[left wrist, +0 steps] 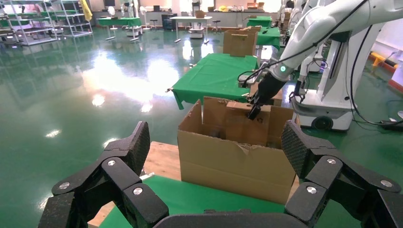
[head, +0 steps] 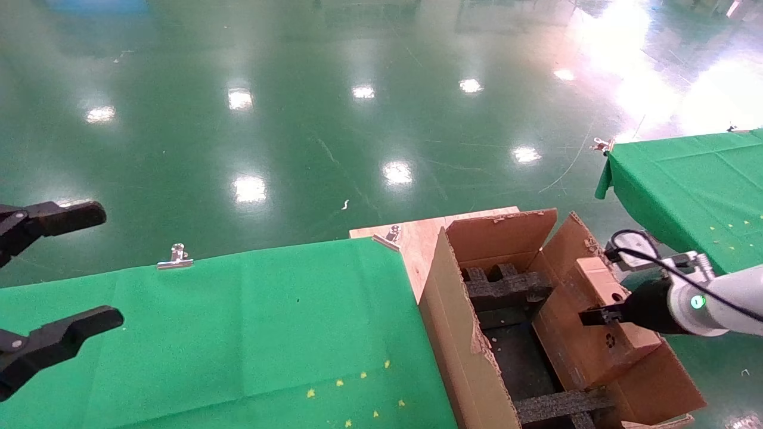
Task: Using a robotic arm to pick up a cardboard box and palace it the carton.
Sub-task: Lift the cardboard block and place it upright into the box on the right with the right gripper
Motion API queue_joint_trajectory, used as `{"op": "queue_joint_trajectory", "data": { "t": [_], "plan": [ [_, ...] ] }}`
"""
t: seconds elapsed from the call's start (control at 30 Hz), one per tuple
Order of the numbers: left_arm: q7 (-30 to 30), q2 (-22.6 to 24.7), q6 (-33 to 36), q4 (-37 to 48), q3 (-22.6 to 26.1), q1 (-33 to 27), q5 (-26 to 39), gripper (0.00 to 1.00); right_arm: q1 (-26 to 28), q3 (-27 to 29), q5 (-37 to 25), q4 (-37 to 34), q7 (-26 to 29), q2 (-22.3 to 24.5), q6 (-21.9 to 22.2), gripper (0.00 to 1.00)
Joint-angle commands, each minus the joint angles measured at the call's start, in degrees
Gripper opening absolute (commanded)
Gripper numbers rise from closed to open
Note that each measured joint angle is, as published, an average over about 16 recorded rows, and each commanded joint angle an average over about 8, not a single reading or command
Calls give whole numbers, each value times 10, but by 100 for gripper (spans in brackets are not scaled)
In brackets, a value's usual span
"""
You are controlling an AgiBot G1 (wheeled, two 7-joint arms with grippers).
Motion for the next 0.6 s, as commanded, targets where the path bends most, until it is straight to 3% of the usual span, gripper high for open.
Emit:
{"op": "queue_joint_trajectory", "data": {
  "t": [0.03, 0.37, 0.6],
  "plan": [
    [0, 0, 0, 0, 0, 0, 0, 100, -7, -4, -14, 0, 15, -9, 0, 0],
    [0, 0, 0, 0, 0, 0, 0, 100, -51, -19, -102, -3, 109, -44, 14, 0],
    [0, 0, 0, 0, 0, 0, 0, 100, -88, -19, -201, -4, 210, -67, 27, 0]
  ]
}}
